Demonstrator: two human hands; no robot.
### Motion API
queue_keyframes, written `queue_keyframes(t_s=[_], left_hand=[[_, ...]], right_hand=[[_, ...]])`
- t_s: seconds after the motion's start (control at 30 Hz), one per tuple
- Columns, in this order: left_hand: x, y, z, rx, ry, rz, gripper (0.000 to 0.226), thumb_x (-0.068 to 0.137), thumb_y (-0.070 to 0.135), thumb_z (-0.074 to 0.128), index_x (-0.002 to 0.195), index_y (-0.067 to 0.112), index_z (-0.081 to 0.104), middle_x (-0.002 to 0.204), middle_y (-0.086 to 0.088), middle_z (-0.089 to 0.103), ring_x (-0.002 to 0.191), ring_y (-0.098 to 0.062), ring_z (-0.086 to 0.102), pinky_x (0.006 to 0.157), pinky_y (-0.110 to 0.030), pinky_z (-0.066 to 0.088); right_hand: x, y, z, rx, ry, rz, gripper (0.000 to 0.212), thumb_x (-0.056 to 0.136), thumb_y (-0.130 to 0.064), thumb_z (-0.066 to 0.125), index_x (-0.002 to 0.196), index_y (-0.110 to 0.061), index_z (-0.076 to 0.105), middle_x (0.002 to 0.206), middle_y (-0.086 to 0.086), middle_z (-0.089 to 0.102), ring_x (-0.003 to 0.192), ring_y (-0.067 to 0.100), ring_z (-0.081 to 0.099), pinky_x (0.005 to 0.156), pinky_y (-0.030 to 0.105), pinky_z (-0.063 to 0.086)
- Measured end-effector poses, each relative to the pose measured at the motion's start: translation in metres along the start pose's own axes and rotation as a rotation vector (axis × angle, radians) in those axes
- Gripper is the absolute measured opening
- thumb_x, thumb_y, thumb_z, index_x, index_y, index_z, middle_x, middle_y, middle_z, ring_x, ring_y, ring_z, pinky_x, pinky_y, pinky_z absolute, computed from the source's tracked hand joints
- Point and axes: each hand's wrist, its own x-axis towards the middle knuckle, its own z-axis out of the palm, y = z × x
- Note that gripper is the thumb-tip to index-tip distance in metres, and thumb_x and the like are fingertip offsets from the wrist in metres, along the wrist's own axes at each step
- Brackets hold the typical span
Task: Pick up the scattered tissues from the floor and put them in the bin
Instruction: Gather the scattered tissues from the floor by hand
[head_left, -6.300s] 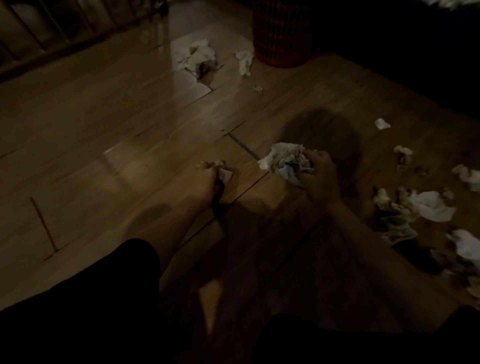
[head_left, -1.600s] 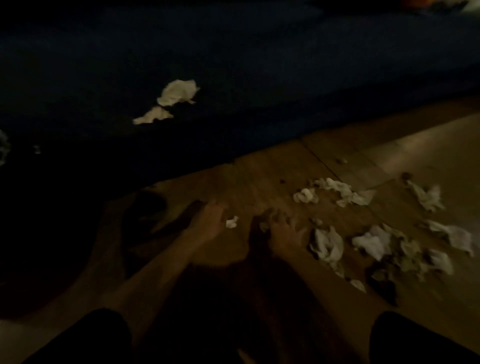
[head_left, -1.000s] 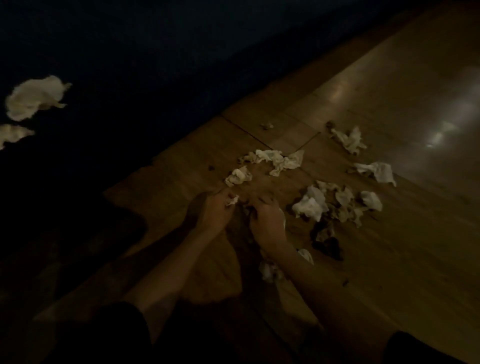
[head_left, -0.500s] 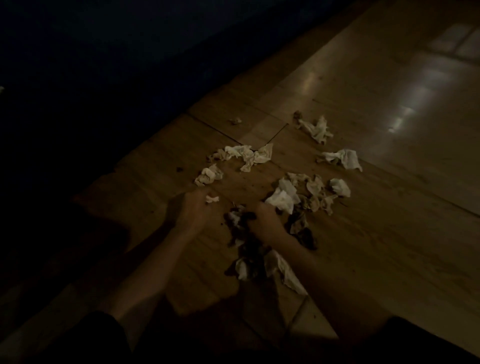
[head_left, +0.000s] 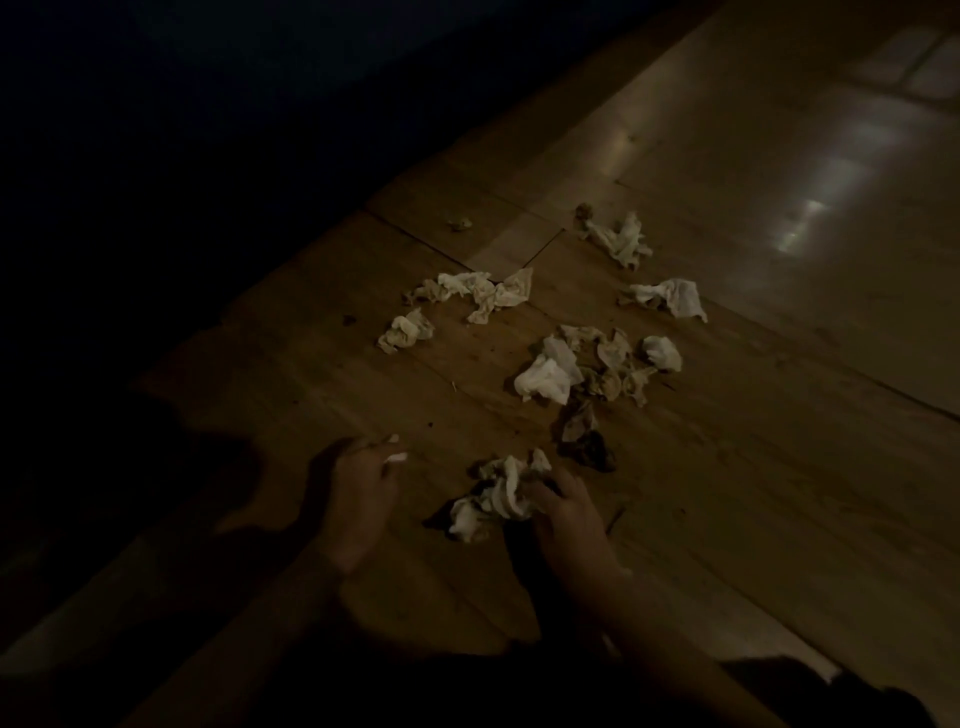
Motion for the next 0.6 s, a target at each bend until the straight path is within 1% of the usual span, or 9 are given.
queue_keyframes(t_s=[0.07,0.1,0.17,0.27,0.33,0.37,0.47,0.53,0.6], left_hand=[[-0.002,0.028,0.002,-0.084,0.007,0.018,0.023,0.085,0.005,0.06,0.105,0.01,0.069,0.115,-0.007,0.064,0.102,-0.017,0.059,0.08,-0.012,0.044],[-0.005,0.042,0.006,-0.14,-0.01,0.024,0.023,0.086,0.007,0.06,0.108,0.009,0.068,0.119,-0.008,0.062,0.106,-0.016,0.058,0.082,-0.013,0.044],[-0.014,0.066,0.019,-0.215,-0.124,0.032,0.029,0.086,0.01,0.061,0.115,0.007,0.062,0.126,-0.011,0.054,0.113,-0.02,0.054,0.091,-0.019,0.042],[-0.032,0.084,0.041,-0.146,-0.266,0.082,0.049,0.082,0.018,0.066,0.127,0.008,0.05,0.134,-0.008,0.043,0.121,-0.02,0.045,0.096,-0.016,0.034],[-0.038,0.089,0.05,-0.128,-0.276,0.058,0.056,0.081,0.027,0.068,0.13,0.01,0.047,0.138,-0.006,0.038,0.123,-0.019,0.043,0.1,-0.021,0.036],[-0.04,0.092,0.054,-0.135,-0.263,0.045,0.057,0.081,0.029,0.068,0.13,0.011,0.046,0.138,-0.006,0.037,0.123,-0.019,0.042,0.1,-0.022,0.036],[-0.035,0.104,0.064,-0.132,-0.211,0.077,0.057,0.082,0.028,0.066,0.133,0.013,0.044,0.136,-0.006,0.037,0.122,-0.017,0.042,0.095,-0.018,0.036],[-0.03,0.111,0.07,-0.122,-0.175,0.107,0.05,0.086,0.018,0.061,0.133,0.013,0.043,0.138,-0.006,0.037,0.122,-0.017,0.043,0.097,-0.02,0.039],[-0.025,0.113,0.076,-0.108,-0.162,0.137,0.042,0.089,0.007,0.053,0.13,0.011,0.046,0.138,-0.008,0.04,0.123,-0.019,0.043,0.1,-0.024,0.04]], right_hand=[[0.014,0.004,-0.015,0.123,0.066,0.022,0.026,0.083,0.003,0.053,0.103,-0.007,0.065,0.106,0.016,0.058,0.094,0.035,0.054,0.069,0.035,0.043],[0.022,0.004,-0.026,0.155,0.114,0.032,0.026,0.083,0.003,0.054,0.103,-0.008,0.066,0.106,0.013,0.058,0.094,0.03,0.053,0.071,0.035,0.046],[0.039,0.007,-0.048,0.157,0.247,0.02,0.025,0.081,0.003,0.058,0.103,-0.007,0.065,0.108,0.012,0.057,0.096,0.025,0.053,0.074,0.034,0.049],[0.074,0.022,-0.072,0.099,0.391,0.045,0.031,0.078,0.004,0.059,0.108,-0.005,0.062,0.108,0.015,0.055,0.098,0.028,0.052,0.073,0.034,0.045],[0.099,0.04,-0.072,-0.008,0.318,0.099,0.037,0.078,0.002,0.056,0.114,-0.008,0.058,0.111,0.018,0.052,0.103,0.037,0.049,0.079,0.04,0.044],[0.109,0.047,-0.069,-0.094,0.235,0.128,0.04,0.08,-0.003,0.056,0.119,-0.01,0.054,0.117,0.02,0.049,0.108,0.041,0.045,0.085,0.043,0.042],[0.12,0.057,-0.053,-0.277,-0.059,0.173,0.051,0.085,-0.028,0.057,0.13,-0.014,0.041,0.14,0.02,0.035,0.127,0.047,0.03,0.103,0.053,0.031],[0.115,0.051,-0.046,-0.308,-0.052,0.149,0.047,0.087,-0.025,0.055,0.129,-0.009,0.042,0.139,0.02,0.037,0.127,0.044,0.03,0.105,0.05,0.028],[0.105,0.042,-0.048,-0.3,-0.007,0.115,0.038,0.088,-0.012,0.052,0.125,-0.005,0.047,0.136,0.02,0.041,0.124,0.039,0.036,0.102,0.043,0.03]])
